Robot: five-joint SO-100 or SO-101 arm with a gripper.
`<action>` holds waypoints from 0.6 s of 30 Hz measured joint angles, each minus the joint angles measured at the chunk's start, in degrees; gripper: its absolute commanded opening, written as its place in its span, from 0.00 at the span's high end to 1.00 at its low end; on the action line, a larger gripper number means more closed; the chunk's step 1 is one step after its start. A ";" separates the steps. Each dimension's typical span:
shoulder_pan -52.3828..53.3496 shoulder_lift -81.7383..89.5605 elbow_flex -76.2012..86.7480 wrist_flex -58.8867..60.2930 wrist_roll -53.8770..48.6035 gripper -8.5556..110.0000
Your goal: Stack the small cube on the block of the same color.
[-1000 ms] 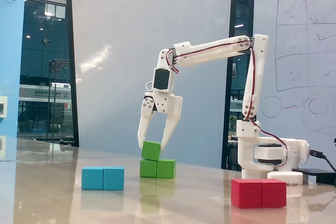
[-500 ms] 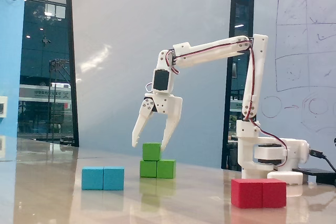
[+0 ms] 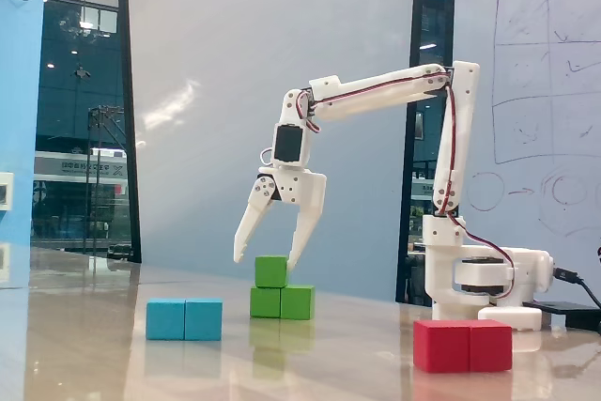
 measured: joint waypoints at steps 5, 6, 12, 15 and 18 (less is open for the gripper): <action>-2.81 0.00 0.00 0.00 0.00 0.70; -3.25 0.09 0.00 0.00 0.00 0.70; -8.88 4.39 0.00 0.00 0.00 0.71; -14.59 7.03 0.00 0.00 0.00 0.71; -22.15 10.28 0.00 0.00 0.00 0.71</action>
